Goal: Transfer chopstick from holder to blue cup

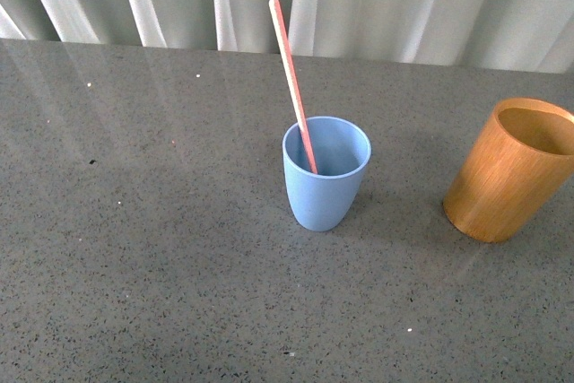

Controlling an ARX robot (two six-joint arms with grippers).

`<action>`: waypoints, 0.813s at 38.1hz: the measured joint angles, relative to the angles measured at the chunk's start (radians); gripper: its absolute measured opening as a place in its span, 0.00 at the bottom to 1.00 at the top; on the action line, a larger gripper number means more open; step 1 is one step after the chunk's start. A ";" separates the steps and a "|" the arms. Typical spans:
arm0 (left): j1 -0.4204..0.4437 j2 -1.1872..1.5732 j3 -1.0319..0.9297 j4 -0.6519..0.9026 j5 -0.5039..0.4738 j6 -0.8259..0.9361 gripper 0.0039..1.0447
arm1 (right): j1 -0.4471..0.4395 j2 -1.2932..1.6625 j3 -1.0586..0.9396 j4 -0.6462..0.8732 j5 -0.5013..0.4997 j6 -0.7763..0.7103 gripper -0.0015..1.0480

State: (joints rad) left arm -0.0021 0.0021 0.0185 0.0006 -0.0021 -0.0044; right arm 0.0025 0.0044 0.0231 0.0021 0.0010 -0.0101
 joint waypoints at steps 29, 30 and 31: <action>0.000 0.000 0.000 0.000 0.000 0.000 0.94 | 0.000 0.000 0.000 0.000 0.000 0.004 0.90; 0.000 0.000 0.000 0.000 0.000 0.000 0.94 | 0.000 0.000 0.000 0.000 0.000 0.003 0.90; 0.000 0.000 0.000 0.000 0.000 0.000 0.94 | 0.000 0.000 0.000 0.000 0.000 0.003 0.90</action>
State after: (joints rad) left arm -0.0021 0.0017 0.0185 0.0006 -0.0021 -0.0040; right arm 0.0025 0.0044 0.0231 0.0017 0.0010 -0.0067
